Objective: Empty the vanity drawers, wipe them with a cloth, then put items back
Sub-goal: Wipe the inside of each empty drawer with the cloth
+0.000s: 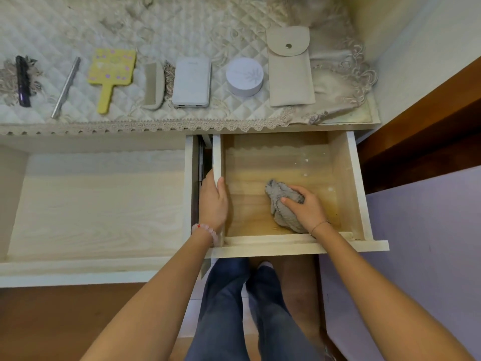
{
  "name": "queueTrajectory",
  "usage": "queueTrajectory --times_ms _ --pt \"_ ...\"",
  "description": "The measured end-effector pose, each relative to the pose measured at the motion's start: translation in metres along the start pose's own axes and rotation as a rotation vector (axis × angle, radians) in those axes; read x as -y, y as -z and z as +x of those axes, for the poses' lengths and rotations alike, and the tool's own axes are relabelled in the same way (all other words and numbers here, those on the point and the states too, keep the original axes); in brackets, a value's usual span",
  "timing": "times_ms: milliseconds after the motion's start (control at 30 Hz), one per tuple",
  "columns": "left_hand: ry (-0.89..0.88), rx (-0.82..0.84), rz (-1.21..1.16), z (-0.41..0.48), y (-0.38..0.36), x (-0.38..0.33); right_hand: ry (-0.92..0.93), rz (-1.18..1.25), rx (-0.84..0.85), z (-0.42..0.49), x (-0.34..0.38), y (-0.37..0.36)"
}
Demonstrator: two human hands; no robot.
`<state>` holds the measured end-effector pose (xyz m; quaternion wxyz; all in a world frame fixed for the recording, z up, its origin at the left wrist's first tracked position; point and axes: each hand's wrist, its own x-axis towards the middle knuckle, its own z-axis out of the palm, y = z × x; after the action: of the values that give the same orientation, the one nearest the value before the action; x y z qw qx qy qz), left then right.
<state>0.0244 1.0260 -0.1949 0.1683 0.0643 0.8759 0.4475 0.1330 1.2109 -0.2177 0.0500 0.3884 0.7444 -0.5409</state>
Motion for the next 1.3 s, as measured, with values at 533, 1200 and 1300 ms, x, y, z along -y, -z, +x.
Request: queueTrajectory --times_ms 533,1200,1300 --pt "0.027 -0.001 -0.068 -0.023 0.001 0.006 0.122 0.013 -0.234 0.034 0.018 0.0" --pt "-0.037 -0.032 -0.035 0.027 -0.003 -0.006 0.475 -0.767 -0.248 0.047 -0.003 -0.011" --pt "-0.032 -0.015 -0.072 0.026 -0.003 -0.004 0.385 -0.784 -0.322 0.068 -0.004 0.017"
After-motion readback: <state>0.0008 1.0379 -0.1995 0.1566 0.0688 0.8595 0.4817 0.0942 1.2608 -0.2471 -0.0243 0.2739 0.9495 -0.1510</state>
